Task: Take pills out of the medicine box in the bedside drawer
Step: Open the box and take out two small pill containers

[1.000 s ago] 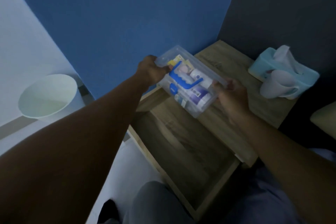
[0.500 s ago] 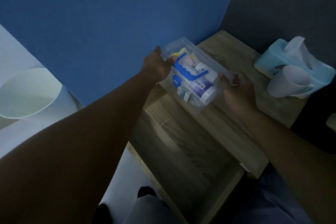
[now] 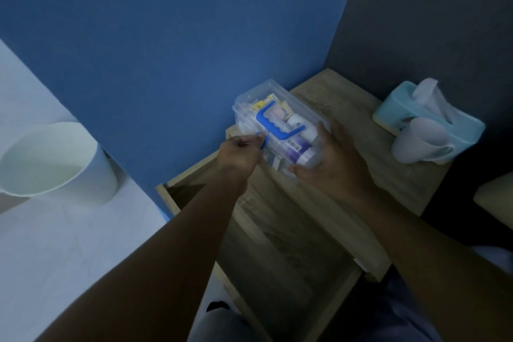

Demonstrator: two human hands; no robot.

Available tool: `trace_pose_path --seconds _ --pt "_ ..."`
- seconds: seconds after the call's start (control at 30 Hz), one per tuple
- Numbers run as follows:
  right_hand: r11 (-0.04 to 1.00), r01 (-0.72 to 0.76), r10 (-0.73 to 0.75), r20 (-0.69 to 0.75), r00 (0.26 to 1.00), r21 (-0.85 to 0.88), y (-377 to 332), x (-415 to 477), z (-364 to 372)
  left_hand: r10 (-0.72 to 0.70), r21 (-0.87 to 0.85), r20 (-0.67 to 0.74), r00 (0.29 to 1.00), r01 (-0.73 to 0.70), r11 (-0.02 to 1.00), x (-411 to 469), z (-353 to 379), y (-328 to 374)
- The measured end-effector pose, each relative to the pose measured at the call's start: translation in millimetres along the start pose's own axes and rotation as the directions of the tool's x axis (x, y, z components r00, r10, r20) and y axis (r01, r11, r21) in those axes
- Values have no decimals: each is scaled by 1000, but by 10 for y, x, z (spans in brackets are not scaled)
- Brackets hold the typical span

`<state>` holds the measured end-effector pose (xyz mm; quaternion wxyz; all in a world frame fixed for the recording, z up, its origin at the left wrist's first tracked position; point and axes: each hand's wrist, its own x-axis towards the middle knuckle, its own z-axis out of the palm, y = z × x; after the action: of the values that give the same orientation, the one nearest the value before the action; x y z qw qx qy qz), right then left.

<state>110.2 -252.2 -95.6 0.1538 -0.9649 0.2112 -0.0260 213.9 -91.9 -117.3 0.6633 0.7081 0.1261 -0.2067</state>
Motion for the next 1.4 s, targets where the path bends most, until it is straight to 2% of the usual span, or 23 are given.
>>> trace_pose_path --seconds 0.1,0.17,0.23,0.3,0.4,0.5,0.57,0.67,0.73,0.77,0.83,0.93,1.03,1.17,1.3,1.4 --pt "1000 -9 9 6 1000 -28 -29 26 -5 71 71 -55 996 -67 995 -20 5 53" --pt "999 -15 16 20 1000 -39 -26 39 -2 216 220 -72 974 -196 956 -61 -12 68" --pt "998 -33 34 27 999 -48 -33 45 -3 375 389 -26 927 -336 858 -103 -44 18" --pt "997 -48 50 25 998 -62 -66 34 -5 443 536 78 893 -412 737 -133 -77 -77" --pt "997 -65 67 50 996 -42 -128 24 -80 396 696 237 887 -439 568 -150 -82 -215" --pt "995 -91 87 89 992 39 -151 62 -304 367 725 253 895 -427 540 -187 -68 -217" --pt "979 -110 98 75 992 172 -152 92 -504 358 712 276 892 -440 547 -196 -56 -203" --pt "909 -71 79 -3 997 410 -118 148 -767 416 686 356 837 -537 492 -197 -59 -141" --pt "863 19 54 -130 990 505 -69 191 -884 483 669 444 755 -638 381 -161 -57 -105" --pt "848 68 58 -219 974 525 -36 213 -924 478 680 492 727 -664 311 -151 -48 -105" --pt "854 132 98 -405 909 503 46 260 -940 438 725 541 718 -662 190 -128 -17 -141" --pt "888 98 178 -532 828 450 177 313 -822 431 766 535 727 -632 115 -80 24 -211" --pt "867 -5 270 -461 845 498 244 300 -615 433 765 581 689 -644 -1 -16 -10 -252" --pt "813 -151 324 -222 920 563 294 265 -301 453 752 613 647 -654 -84 10 -70 -299" --pt "750 -342 397 27 917 566 440 313 -96 438 761 601 668 -647 -57 -14 -33 -291" --pt "770 -383 435 19 900 510 426 375 -124 442 753 592 674 -658 -5 -30 -33 -280"
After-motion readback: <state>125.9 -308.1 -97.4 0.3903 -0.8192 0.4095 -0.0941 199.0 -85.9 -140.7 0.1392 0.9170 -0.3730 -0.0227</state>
